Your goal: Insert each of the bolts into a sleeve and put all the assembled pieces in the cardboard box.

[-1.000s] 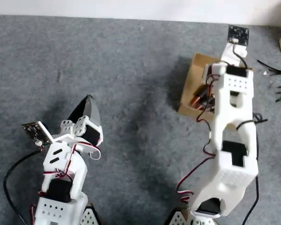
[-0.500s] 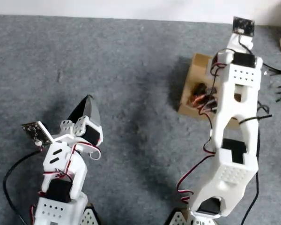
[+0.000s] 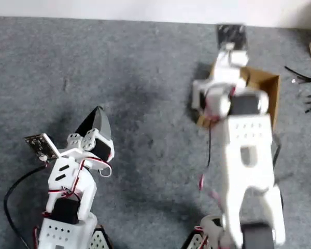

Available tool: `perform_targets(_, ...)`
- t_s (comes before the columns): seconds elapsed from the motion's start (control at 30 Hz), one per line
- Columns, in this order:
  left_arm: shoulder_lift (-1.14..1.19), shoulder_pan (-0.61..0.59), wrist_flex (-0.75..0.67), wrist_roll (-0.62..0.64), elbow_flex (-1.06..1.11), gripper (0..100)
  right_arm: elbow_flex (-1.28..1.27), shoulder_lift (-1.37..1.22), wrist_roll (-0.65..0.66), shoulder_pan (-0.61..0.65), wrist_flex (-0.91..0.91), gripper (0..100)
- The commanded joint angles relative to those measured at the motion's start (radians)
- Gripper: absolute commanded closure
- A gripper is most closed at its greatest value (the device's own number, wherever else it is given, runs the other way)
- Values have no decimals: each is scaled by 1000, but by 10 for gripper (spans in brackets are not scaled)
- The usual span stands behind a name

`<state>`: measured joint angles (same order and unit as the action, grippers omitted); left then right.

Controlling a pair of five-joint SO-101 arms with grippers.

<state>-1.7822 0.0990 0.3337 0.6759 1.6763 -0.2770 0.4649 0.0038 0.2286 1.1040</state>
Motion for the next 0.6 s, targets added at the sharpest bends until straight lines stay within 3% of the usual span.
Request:
perform_targets(0.0,-1,-5,3,-3,21,993,-414,315,-3,21,-252,872)
perform_targets(0.13,-1,-5,12,-5,21,993,-797,618,-2,-8,-473,872)
perform_targets(0.3,-1,33,31,-14,21,993,-1125,972,-2,-64,-590,872)
perform_targets(0.57,-1,136,241,-298,21,993,-1429,1391,-9,-147,-509,872)
